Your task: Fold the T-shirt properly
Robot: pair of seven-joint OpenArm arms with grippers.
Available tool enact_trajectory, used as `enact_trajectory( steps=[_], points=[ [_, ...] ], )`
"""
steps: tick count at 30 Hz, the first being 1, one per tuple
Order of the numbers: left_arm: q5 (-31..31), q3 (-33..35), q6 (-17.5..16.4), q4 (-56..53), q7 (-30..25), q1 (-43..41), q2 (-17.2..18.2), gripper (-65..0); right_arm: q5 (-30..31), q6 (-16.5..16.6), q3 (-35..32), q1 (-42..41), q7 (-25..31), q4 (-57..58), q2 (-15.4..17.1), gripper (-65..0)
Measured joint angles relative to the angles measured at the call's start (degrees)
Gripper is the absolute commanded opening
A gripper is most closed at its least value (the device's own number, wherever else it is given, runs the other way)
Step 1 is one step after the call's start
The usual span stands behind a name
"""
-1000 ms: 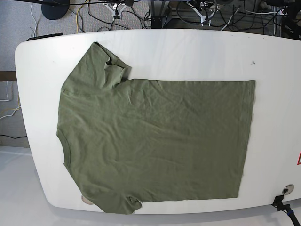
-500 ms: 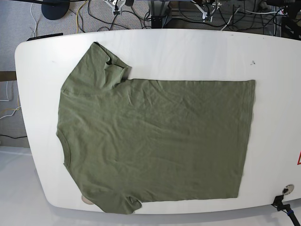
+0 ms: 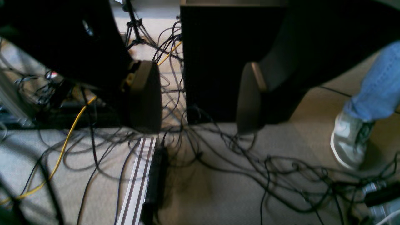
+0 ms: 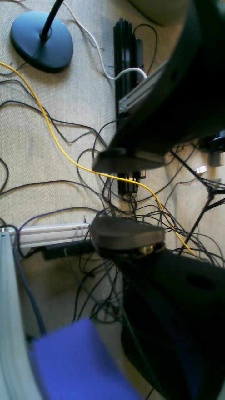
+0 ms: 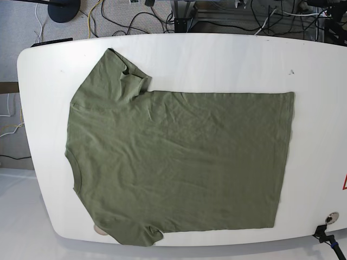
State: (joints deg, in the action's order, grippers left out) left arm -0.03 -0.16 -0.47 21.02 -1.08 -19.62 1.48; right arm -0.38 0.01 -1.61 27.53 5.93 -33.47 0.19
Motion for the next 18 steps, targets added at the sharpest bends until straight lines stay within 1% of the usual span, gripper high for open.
enact_trajectory(
  steps=[2,6,11,13,17,18],
  points=[
    [0.0,0.0,0.0,5.1,0.2,-3.9,0.0,-28.6,0.2,0.4,-0.2,3.5,0.1,-5.6,0.7,-38.8],
    [0.0,0.0,0.0,16.8,-0.7,-10.3,0.0,-29.0,0.2,0.0,0.1,10.6,0.2,-16.5,2.2,-38.8],
    [0.0,-0.2,0.0,31.1,0.1,-20.0,0.1,-29.0,0.3,0.1,0.0,18.6,0.0,-28.2,3.0,-38.8],
    [0.0,-0.1,-0.5,36.1,0.2,-23.5,1.0,-28.8,0.4,0.1,0.1,21.5,-0.2,-32.3,3.3,-38.3],
    [0.0,-0.3,0.5,47.3,-0.2,-29.9,2.7,-28.7,0.4,0.0,0.2,27.7,0.0,-41.7,3.5,-38.3],
    [0.0,-0.2,0.1,50.0,-0.7,-31.7,3.1,-28.7,0.4,0.0,0.1,29.1,0.0,-44.0,3.4,-38.3]
  ],
)
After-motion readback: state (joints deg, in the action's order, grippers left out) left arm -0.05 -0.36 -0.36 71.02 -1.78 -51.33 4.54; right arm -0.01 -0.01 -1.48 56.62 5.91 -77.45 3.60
